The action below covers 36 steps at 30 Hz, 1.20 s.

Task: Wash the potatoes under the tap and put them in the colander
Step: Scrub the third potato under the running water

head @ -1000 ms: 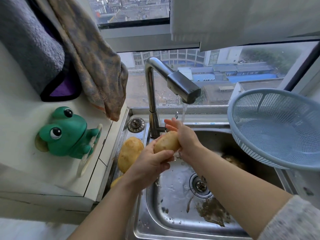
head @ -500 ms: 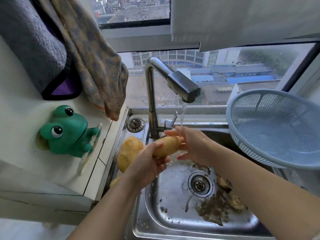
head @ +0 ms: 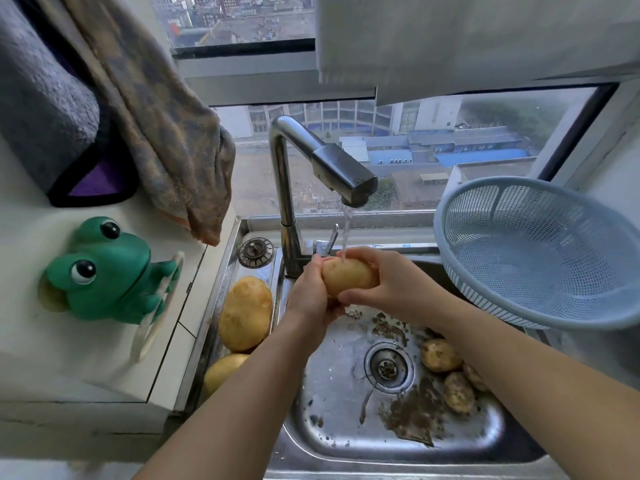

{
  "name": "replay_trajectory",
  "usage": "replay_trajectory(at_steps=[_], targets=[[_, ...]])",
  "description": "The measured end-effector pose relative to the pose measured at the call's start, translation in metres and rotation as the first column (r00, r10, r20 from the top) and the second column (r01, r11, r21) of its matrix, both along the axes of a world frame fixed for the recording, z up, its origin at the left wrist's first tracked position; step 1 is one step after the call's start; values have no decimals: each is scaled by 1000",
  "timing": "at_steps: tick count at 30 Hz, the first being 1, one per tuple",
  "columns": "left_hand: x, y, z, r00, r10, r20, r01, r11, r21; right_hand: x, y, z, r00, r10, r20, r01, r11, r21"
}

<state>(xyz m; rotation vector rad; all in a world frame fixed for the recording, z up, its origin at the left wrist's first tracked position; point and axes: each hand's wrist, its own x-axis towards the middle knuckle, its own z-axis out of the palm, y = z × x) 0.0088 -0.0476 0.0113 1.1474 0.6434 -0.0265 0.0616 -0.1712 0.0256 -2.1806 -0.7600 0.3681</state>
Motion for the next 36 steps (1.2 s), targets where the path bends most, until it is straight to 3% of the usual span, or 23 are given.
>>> replay_trajectory(at_steps=[5, 8, 15, 21, 26, 33, 36], targets=[[-11, 6, -11, 975, -189, 117, 147, 944, 295, -1, 1, -6, 990, 17, 142, -17, 1000, -2], [-17, 13, -12, 931, -322, 171, 246, 901, 358, -2, 3, -8, 983, 31, 179, -24, 999, -41], [-18, 31, -6, 882, -441, 168, 413, 894, 174, 4, -1, -9, 996, 82, 41, -82, 997, -9], [-10, 18, -4, 949, -258, 182, 221, 954, 202, -1, 8, -6, 983, 37, 182, -35, 999, -11], [-12, 30, -4, 903, -361, 232, 379, 925, -38, 4, -3, -5, 998, 46, 49, -46, 999, 7], [-4, 17, -12, 945, -255, 204, 234, 965, 119, -1, 4, -4, 984, -10, 180, 9, 1000, 8], [-4, 26, -14, 913, -332, 238, 351, 936, -41, 1, -5, -1, 995, 17, 99, -19, 1000, 23]])
